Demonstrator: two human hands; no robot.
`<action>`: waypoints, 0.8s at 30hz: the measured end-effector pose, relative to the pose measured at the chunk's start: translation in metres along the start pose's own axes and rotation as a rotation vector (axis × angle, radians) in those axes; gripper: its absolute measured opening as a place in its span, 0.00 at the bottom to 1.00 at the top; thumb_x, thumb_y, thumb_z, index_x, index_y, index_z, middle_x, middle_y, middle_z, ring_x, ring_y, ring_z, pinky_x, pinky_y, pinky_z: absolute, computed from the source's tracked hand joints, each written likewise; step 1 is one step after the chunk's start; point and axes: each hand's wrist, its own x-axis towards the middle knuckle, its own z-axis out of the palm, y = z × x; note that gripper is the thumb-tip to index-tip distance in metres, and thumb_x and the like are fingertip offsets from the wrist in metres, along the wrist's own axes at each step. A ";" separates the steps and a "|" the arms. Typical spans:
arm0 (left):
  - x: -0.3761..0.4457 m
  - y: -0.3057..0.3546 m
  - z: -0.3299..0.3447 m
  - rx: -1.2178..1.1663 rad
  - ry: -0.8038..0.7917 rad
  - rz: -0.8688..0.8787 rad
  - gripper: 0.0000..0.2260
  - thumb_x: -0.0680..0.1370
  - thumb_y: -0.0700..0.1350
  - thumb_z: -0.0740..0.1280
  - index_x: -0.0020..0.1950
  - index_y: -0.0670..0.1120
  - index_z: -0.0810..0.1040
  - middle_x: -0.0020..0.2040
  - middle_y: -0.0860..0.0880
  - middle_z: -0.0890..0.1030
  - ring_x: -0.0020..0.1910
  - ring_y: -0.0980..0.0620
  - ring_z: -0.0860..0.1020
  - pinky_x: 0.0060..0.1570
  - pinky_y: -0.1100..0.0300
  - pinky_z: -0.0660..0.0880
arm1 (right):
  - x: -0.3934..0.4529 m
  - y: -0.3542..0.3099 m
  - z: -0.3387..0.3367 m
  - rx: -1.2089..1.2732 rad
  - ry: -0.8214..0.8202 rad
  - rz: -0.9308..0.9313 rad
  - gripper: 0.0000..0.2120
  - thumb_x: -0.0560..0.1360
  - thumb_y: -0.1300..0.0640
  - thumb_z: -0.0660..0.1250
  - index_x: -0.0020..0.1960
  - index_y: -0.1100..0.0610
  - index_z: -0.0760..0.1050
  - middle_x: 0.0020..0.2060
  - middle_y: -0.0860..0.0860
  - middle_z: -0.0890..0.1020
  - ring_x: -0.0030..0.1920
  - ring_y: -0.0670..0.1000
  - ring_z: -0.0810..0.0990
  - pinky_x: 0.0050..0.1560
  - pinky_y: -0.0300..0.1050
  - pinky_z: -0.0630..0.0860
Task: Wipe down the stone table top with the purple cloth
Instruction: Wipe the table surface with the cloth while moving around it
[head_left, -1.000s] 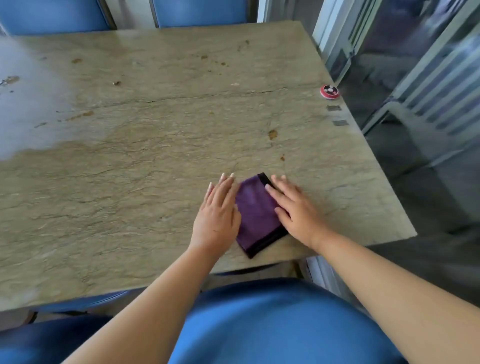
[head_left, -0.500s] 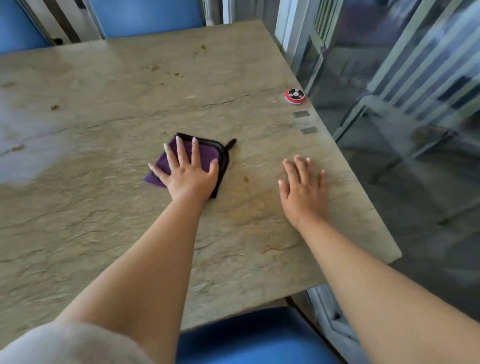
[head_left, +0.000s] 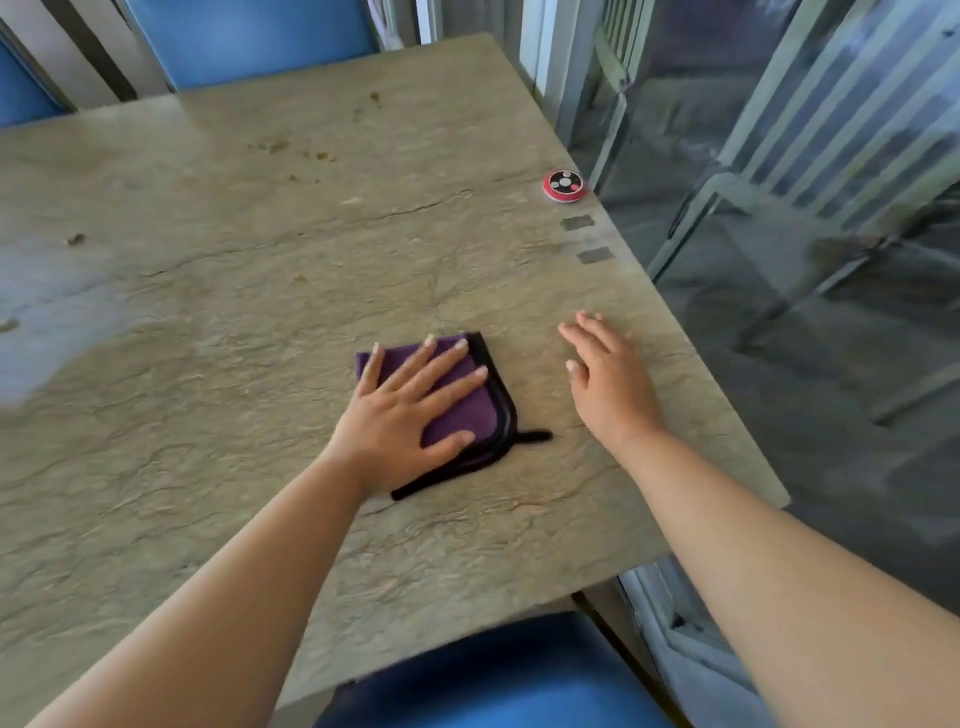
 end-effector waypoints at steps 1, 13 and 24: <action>0.013 -0.003 -0.002 -0.009 0.011 -0.103 0.29 0.76 0.69 0.48 0.76 0.67 0.45 0.79 0.60 0.44 0.78 0.54 0.40 0.73 0.36 0.42 | -0.003 0.007 -0.005 -0.068 0.021 0.009 0.20 0.79 0.59 0.60 0.69 0.48 0.71 0.73 0.51 0.65 0.74 0.53 0.60 0.73 0.53 0.57; 0.078 0.101 0.007 0.003 -0.036 -0.048 0.32 0.76 0.68 0.45 0.78 0.60 0.42 0.80 0.54 0.41 0.78 0.48 0.37 0.71 0.35 0.35 | -0.020 0.040 -0.015 0.075 0.247 0.101 0.23 0.75 0.71 0.57 0.69 0.61 0.67 0.67 0.58 0.70 0.70 0.57 0.66 0.74 0.54 0.57; 0.161 0.105 0.004 -0.040 -0.042 -0.225 0.30 0.76 0.68 0.45 0.77 0.63 0.44 0.79 0.57 0.42 0.78 0.50 0.38 0.70 0.33 0.34 | -0.042 0.064 -0.031 0.235 0.371 0.290 0.30 0.72 0.75 0.54 0.70 0.55 0.69 0.62 0.50 0.77 0.65 0.49 0.71 0.65 0.37 0.65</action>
